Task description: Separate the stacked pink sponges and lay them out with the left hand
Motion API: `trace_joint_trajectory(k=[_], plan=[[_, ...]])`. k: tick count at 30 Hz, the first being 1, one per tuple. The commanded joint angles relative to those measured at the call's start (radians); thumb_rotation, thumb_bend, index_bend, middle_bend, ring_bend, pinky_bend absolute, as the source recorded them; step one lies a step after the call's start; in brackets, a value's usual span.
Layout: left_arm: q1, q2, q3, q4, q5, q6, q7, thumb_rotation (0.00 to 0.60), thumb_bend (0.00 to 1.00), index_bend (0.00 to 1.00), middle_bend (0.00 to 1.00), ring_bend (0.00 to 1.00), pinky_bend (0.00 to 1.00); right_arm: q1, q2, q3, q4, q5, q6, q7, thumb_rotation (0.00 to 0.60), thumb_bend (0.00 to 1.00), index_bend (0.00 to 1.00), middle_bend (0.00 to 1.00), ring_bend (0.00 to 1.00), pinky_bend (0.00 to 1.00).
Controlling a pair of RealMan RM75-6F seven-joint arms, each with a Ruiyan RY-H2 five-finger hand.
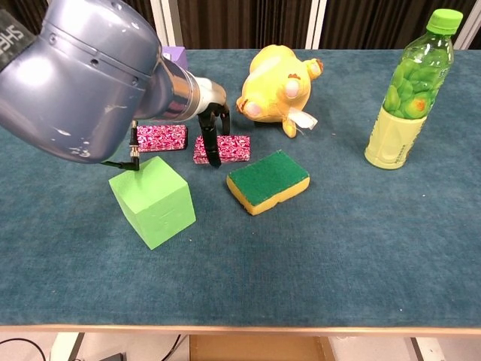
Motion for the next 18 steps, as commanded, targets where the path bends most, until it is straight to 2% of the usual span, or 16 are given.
trace_joint_trajectory(k=[1, 8, 18], plan=[[0.004, 0.002, -0.007, -0.004, 0.005, -0.002, -0.005, 0.600, 0.18, 0.29, 0.10, 0.00, 0.00, 0.000, 0.000, 0.000, 0.000, 0.002, -0.002, -0.001, 0.600, 0.19, 0.00, 0.08, 0.16, 0.22], [0.020, 0.032, -0.028, -0.042, 0.024, 0.004, -0.028, 0.600, 0.18, 0.31, 0.10, 0.00, 0.00, -0.001, 0.000, 0.002, -0.001, 0.004, 0.001, -0.001, 0.600, 0.19, 0.00, 0.08, 0.16, 0.22], [0.060, 0.132, -0.006, -0.152, 0.044, 0.033, -0.015, 0.600, 0.18, 0.32, 0.10, 0.00, 0.00, 0.001, -0.003, 0.000, -0.004, 0.005, -0.004, -0.013, 0.600, 0.19, 0.00, 0.08, 0.16, 0.22]])
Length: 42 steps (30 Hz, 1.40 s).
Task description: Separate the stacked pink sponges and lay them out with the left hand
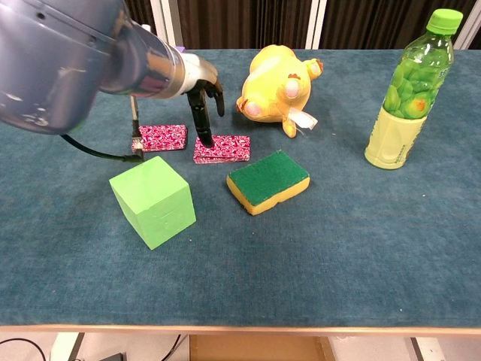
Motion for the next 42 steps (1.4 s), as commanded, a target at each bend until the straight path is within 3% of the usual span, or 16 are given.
trace_joint_trajectory(k=[1, 9, 13, 19, 42], plan=[[0.026, 0.048, 0.014, -0.045, 0.012, 0.012, -0.001, 0.600, 0.18, 0.32, 0.10, 0.00, 0.00, 0.000, -0.001, 0.000, -0.002, 0.001, 0.000, -0.003, 0.600, 0.19, 0.00, 0.08, 0.16, 0.22], [0.118, 0.127, 0.057, -0.027, 0.007, -0.027, -0.059, 0.600, 0.18, 0.33, 0.10, 0.00, 0.00, 0.002, -0.002, -0.001, -0.007, 0.007, -0.008, -0.020, 0.600, 0.19, 0.00, 0.08, 0.16, 0.22], [0.141, 0.129, 0.083, 0.029, 0.004, -0.110, -0.073, 0.600, 0.18, 0.34, 0.10, 0.00, 0.00, 0.003, -0.005, 0.001, -0.008, 0.016, -0.011, -0.031, 0.600, 0.19, 0.00, 0.08, 0.16, 0.22], [0.134, 0.109, 0.108, 0.057, 0.017, -0.120, -0.081, 0.600, 0.18, 0.35, 0.10, 0.00, 0.00, 0.004, -0.006, 0.001, -0.007, 0.016, -0.013, -0.031, 0.600, 0.19, 0.00, 0.08, 0.16, 0.22], [0.106, 0.069, 0.108, 0.092, 0.007, -0.100, -0.084, 0.600, 0.18, 0.39, 0.10, 0.00, 0.00, 0.003, -0.003, 0.002, -0.006, 0.017, -0.014, -0.018, 0.600, 0.19, 0.00, 0.08, 0.16, 0.22]])
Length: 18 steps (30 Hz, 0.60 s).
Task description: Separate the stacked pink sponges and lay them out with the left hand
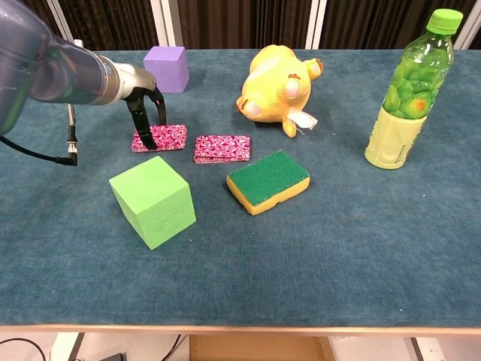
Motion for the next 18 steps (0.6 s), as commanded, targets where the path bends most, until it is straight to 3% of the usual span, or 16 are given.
trace_joint_trajectory(k=[1, 18], plan=[[-0.003, -0.004, 0.000, 0.006, -0.003, 0.003, 0.003, 0.600, 0.18, 0.39, 0.10, 0.00, 0.00, -0.001, 0.001, 0.000, 0.000, 0.000, 0.001, 0.002, 0.600, 0.19, 0.00, 0.08, 0.16, 0.22], [-0.009, -0.025, 0.001, 0.033, -0.004, 0.009, 0.015, 0.600, 0.19, 0.41, 0.10, 0.00, 0.00, 0.003, -0.001, -0.001, 0.000, 0.003, -0.009, -0.001, 0.600, 0.19, 0.00, 0.08, 0.16, 0.22]])
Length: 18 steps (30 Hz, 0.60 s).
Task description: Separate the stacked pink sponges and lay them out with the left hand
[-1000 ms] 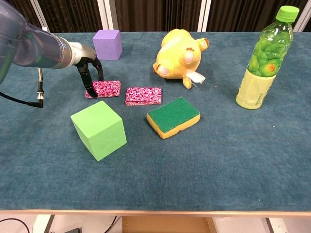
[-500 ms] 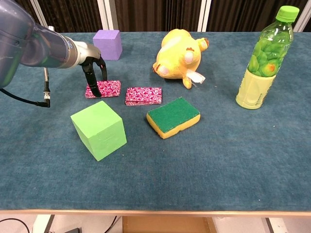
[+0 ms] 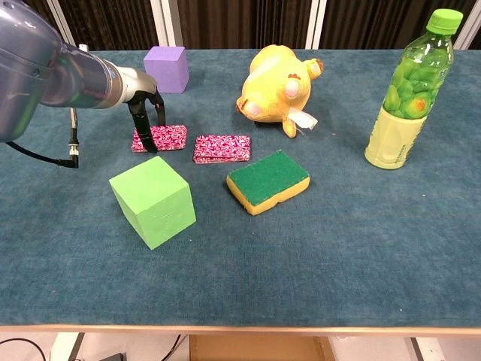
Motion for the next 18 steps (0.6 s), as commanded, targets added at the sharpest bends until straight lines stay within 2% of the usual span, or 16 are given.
trace_joint_trajectory(k=[1, 18], plan=[[0.000, -0.003, -0.001, 0.003, 0.002, 0.004, 0.000, 0.600, 0.19, 0.41, 0.10, 0.00, 0.00, 0.000, 0.000, 0.000, 0.000, 0.000, -0.001, -0.001, 0.600, 0.19, 0.00, 0.08, 0.16, 0.22], [0.000, -0.023, -0.005, 0.023, 0.012, 0.011, 0.015, 0.600, 0.19, 0.42, 0.11, 0.00, 0.00, 0.001, 0.002, -0.001, -0.003, 0.004, -0.004, 0.000, 0.600, 0.19, 0.00, 0.08, 0.16, 0.22]])
